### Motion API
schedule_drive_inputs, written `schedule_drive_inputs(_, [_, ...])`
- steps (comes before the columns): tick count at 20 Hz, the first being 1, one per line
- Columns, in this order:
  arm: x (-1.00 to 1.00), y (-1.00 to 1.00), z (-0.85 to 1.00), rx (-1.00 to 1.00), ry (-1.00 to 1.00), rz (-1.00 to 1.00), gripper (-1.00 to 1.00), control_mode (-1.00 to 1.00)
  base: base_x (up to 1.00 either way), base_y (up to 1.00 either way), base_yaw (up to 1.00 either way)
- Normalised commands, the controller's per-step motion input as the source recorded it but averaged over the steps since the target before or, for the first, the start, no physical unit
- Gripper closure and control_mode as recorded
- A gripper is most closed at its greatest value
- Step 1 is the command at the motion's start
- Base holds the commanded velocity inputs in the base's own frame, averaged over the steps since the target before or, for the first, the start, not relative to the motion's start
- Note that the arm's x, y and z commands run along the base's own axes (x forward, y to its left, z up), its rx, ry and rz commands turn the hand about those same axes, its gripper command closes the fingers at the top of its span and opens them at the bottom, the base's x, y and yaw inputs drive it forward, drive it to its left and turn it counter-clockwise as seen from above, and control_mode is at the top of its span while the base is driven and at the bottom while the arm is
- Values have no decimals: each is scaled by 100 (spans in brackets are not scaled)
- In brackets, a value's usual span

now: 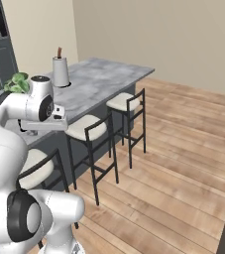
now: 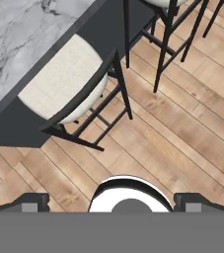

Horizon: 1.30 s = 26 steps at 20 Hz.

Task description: Place the large bottle from the dining counter next to the other large bottle outside the sink, and place the small bottle from the dining counter next to the other small bottle inside the sink.

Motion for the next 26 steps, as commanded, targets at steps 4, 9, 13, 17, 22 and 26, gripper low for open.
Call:
schedule_drive_inputs(4, [0, 0, 0, 0, 0, 0, -100, 100, 1, 0, 0])
schedule_drive_inputs(9, [0, 0, 0, 0, 0, 0, -100, 100, 0, 0, 0])
schedule_drive_inputs(13, [0, 0, 0, 0, 0, 0, -100, 100, 0, 0, 0])
schedule_drive_inputs(17, [0, 0, 0, 0, 0, 0, -100, -100, 0, 0, 0])
schedule_drive_inputs(22, [15, 37, 10, -6, 0, 7, -100, -100, 0, 0, 0])
schedule_drive_inputs(26, [30, 75, 14, -13, 1, 1, -100, -100, 0, 0, 0])
